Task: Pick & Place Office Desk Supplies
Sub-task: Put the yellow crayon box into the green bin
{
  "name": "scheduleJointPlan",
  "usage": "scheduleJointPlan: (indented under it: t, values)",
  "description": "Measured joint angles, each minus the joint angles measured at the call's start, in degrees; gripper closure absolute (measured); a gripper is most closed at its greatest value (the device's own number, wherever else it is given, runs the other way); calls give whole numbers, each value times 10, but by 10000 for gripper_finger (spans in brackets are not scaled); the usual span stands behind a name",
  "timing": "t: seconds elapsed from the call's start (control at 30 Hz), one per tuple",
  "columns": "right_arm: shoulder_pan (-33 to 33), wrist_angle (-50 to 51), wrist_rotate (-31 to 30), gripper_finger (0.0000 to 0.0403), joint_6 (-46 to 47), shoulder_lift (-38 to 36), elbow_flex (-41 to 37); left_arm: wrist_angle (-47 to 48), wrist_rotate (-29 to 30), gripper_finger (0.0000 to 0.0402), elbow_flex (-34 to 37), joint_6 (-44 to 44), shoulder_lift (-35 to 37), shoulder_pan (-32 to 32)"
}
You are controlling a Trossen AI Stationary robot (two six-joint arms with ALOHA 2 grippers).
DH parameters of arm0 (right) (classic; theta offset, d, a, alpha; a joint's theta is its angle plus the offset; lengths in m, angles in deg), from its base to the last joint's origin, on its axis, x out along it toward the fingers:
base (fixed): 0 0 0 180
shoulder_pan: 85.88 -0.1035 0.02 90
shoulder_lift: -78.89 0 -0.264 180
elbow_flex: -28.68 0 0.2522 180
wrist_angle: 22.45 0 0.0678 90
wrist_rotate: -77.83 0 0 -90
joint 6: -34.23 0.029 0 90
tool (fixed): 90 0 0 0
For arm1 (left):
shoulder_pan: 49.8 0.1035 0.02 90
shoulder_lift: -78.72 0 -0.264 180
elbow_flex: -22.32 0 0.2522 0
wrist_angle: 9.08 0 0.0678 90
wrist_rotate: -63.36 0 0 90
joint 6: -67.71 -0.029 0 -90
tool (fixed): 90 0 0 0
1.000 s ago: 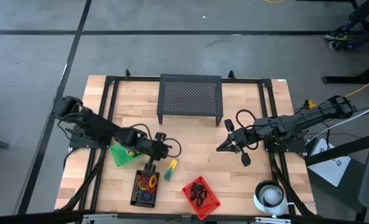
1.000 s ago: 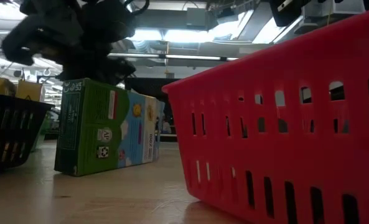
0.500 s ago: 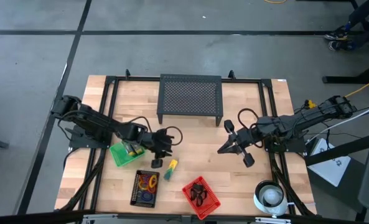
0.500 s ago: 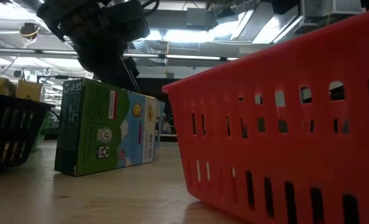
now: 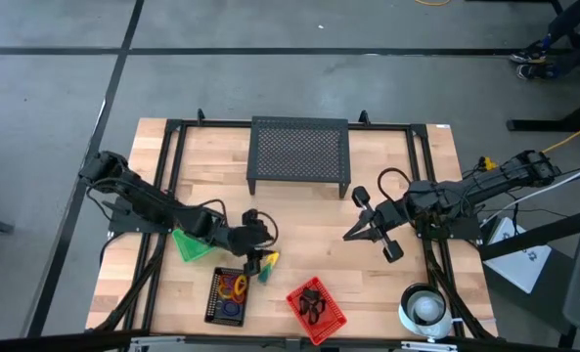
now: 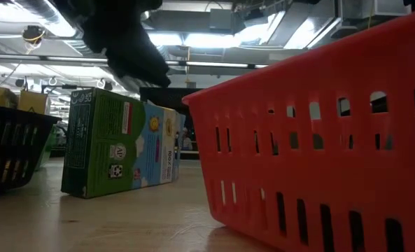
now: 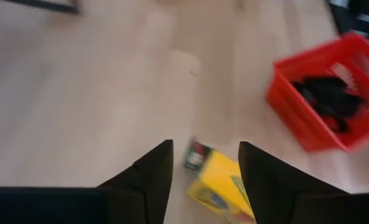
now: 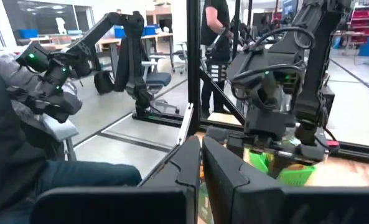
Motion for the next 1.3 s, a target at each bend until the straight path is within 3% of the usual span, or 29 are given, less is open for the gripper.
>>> scheduleJointPlan:
  t: [0.17, 0.37, 0.5, 0.73, 0.87, 1.07, 1.3]
  values:
    - [0, 3, 41, 383, -22, 13, 0, 5, 141, 222, -9, 17, 0, -42]
    - [1, 18, -9, 382, -26, 61, 0, -4, 270, 222, -9, 64, -27, -94]
    - [0, -4, -25, 382, -49, 84, 0, -33, 326, 222, -9, 116, -54, -118]
    - [0, -11, -45, 382, -28, 122, 0, -57, 317, 219, -23, 176, -82, -126]
    - [0, -6, -54, 382, -25, 133, 0, -54, 264, 210, -39, 207, -87, -117]
    - [0, 12, -97, 382, -13, 133, 0, 14, 222, 192, -79, 279, -87, -103]
    - [0, 33, -80, 381, 4, 133, 0, 95, 200, 181, -93, 363, -87, -88]
